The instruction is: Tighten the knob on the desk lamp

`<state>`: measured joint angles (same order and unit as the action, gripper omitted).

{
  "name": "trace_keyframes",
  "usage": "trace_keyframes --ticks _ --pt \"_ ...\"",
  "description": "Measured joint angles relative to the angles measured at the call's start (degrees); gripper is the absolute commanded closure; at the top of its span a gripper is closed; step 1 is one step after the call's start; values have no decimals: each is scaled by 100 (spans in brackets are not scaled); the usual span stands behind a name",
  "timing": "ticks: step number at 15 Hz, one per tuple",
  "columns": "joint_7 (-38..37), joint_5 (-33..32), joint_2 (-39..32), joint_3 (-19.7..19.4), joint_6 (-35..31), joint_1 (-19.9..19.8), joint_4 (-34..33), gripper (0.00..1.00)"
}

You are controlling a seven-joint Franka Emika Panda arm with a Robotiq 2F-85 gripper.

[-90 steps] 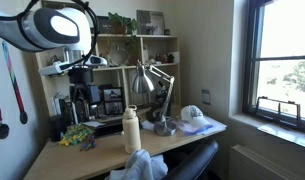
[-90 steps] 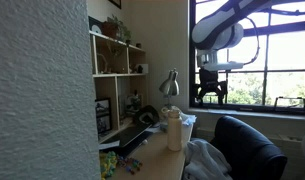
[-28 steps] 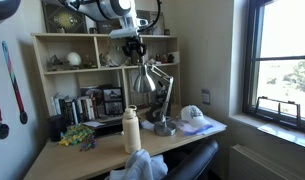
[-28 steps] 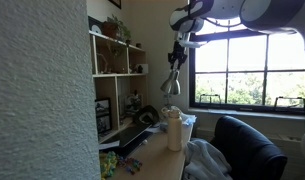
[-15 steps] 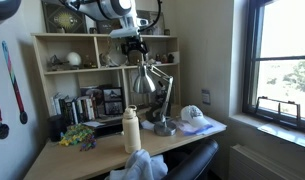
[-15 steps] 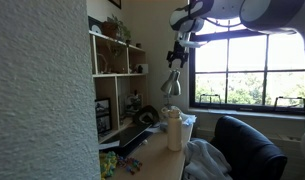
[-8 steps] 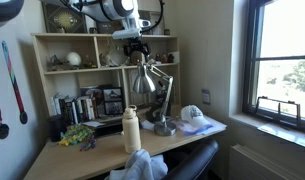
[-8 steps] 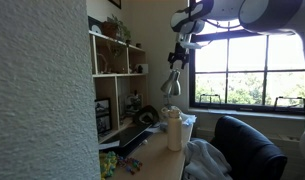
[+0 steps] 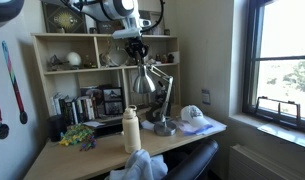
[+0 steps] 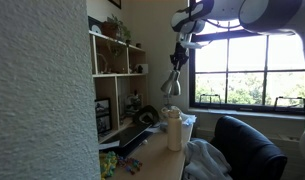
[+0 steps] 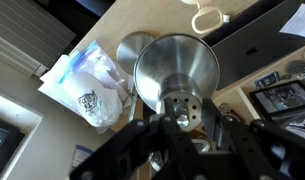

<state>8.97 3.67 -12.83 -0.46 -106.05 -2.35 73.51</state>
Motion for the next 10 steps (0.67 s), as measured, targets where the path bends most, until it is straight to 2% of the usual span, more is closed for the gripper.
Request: trace_keyframes --ticks 2,3,10 --pt "0 0 -3 0 -1 -10 -12 96" --pt "0 0 -4 0 -1 -15 -15 92" --pt "163 0 -5 0 -1 -17 -17 92"
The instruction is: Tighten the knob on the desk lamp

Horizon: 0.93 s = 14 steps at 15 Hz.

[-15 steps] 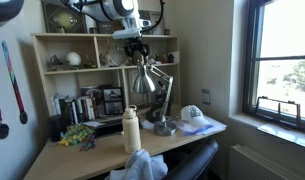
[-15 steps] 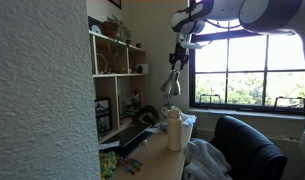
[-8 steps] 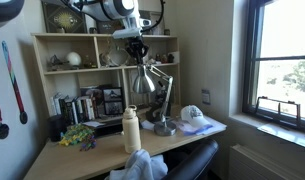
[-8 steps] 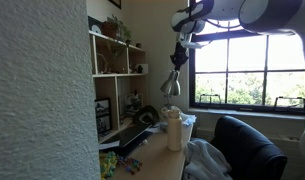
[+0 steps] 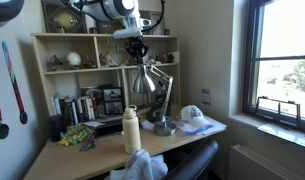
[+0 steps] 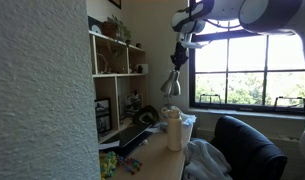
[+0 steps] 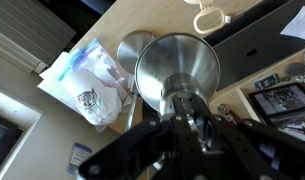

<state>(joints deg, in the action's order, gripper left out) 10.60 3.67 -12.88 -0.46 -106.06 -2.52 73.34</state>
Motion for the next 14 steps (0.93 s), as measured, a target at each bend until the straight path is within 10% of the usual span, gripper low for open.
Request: trace_keyframes --ticks 14 --pt "1173 0 -216 4 376 1 -390 94"
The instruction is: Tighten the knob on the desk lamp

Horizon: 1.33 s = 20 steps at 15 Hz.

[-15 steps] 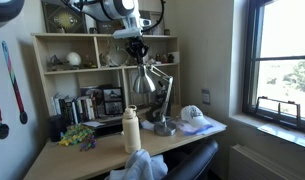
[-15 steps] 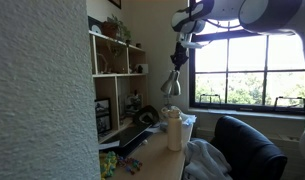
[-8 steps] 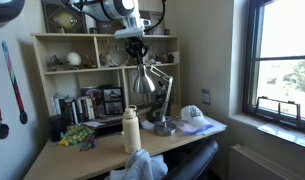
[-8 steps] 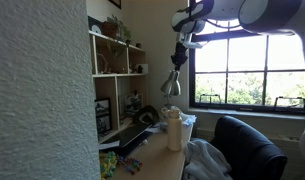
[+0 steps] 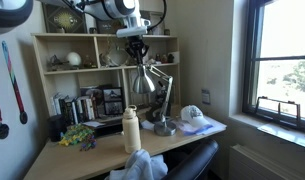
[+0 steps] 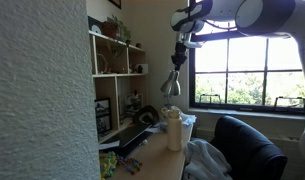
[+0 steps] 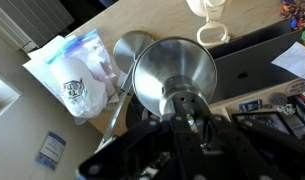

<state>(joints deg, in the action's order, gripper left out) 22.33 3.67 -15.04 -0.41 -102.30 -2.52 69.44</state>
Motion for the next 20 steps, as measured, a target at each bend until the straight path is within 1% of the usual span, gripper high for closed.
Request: trace_keyframes --ticks 10,20 --pt "736 -31 -437 0 659 7 -776 93" --pt "1418 -131 -757 4 1055 63 -1321 93"
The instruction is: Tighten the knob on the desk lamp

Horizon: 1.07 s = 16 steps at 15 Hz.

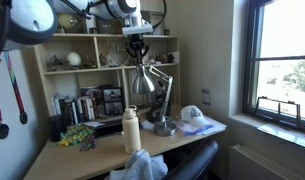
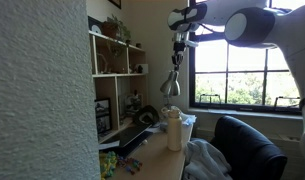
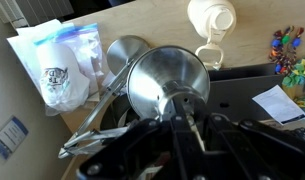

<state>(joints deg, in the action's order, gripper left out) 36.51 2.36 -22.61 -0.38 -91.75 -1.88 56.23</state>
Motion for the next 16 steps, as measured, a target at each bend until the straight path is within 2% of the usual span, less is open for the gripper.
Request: trace_keyframes --ticks 16 --pt "1755 -153 -497 -2 654 -54 -801 93"
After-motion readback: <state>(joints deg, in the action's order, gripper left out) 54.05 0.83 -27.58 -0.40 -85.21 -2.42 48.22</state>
